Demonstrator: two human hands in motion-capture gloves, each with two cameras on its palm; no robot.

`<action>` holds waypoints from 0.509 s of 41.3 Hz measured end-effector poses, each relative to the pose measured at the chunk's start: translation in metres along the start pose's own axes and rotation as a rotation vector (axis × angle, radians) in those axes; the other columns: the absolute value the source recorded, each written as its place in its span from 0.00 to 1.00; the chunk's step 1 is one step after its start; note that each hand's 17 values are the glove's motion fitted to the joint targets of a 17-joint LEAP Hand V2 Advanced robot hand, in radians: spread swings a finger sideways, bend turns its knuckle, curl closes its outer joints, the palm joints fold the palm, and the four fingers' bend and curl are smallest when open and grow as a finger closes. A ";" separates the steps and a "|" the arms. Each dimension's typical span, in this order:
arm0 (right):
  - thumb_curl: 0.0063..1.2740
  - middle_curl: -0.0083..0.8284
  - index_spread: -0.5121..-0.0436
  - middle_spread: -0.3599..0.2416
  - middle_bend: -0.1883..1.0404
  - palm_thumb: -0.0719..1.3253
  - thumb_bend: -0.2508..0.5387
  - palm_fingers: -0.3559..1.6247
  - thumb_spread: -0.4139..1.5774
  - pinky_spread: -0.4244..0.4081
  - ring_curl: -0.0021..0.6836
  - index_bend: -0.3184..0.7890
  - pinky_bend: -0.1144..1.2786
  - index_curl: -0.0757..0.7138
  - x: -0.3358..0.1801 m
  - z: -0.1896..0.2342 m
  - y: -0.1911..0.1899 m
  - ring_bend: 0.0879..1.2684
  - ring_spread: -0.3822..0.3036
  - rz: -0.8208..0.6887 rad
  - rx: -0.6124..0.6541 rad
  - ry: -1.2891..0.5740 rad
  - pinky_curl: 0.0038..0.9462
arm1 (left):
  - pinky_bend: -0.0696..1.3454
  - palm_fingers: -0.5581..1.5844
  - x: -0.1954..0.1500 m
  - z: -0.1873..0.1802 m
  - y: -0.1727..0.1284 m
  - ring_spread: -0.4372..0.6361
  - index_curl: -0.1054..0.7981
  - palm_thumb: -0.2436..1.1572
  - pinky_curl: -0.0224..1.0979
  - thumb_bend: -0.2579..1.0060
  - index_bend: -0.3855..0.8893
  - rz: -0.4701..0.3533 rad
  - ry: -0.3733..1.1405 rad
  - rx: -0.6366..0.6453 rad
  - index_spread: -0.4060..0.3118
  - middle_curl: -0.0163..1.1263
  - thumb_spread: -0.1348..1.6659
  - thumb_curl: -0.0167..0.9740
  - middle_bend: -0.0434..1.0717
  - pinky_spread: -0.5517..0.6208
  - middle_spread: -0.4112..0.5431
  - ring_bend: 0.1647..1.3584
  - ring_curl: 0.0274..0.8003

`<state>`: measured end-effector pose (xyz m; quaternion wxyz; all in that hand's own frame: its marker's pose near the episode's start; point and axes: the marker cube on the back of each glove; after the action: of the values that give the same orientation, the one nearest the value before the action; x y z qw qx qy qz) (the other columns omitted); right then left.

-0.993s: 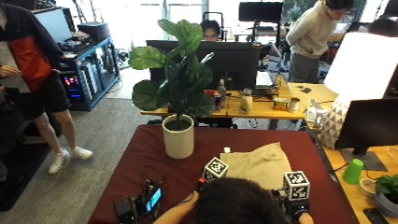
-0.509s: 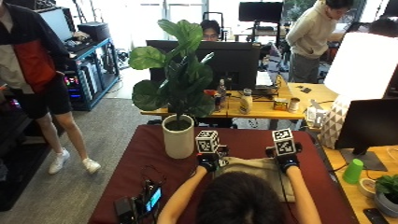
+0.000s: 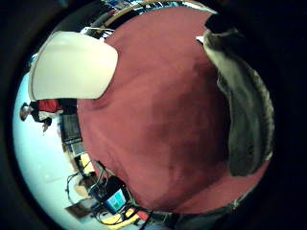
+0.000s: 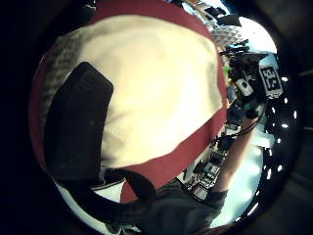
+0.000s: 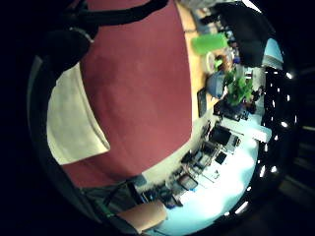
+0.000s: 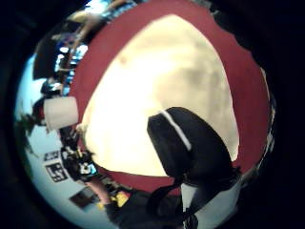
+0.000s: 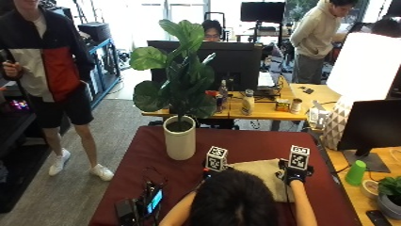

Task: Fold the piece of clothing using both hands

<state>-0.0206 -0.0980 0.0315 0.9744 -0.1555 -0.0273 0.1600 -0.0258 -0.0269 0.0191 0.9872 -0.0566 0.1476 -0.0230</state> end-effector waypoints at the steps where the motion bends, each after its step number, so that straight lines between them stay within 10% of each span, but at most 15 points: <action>1: 0.14 0.53 0.42 0.37 0.38 0.44 0.27 0.51 0.87 0.50 0.60 0.36 0.38 0.47 0.010 0.004 0.003 0.34 0.34 0.016 -0.060 -0.004 0.41 | 0.27 0.42 0.008 0.005 -0.001 0.44 0.51 0.36 0.36 0.18 0.49 0.010 -0.010 -0.020 0.49 0.27 0.85 0.21 0.14 0.57 0.51 0.31 0.45; 11: 0.14 0.50 0.51 0.49 0.31 0.35 0.28 0.38 0.82 0.63 0.59 0.30 0.51 0.35 0.015 0.044 0.023 0.35 0.50 0.187 -0.172 0.012 0.44 | 0.28 0.37 0.024 0.042 0.026 0.54 0.53 0.29 0.36 0.19 0.45 0.076 0.012 -0.309 0.50 0.25 0.87 0.18 0.15 0.65 0.51 0.29 0.43; 21: 0.18 0.50 0.61 0.51 0.35 0.48 0.39 0.49 0.83 0.49 0.57 0.35 0.55 0.30 -0.007 0.054 0.027 0.39 0.45 0.216 -0.140 -0.100 0.42 | 0.27 0.39 0.005 0.015 -0.001 0.56 0.54 0.28 0.34 0.20 0.45 -0.036 -0.077 -0.238 0.49 0.23 0.87 0.18 0.17 0.67 0.51 0.31 0.41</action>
<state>-0.0412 -0.0602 0.0741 0.9357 -0.2172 -0.0700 0.2690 -0.0169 -0.0263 0.0316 0.9778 -0.1770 0.1101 -0.0207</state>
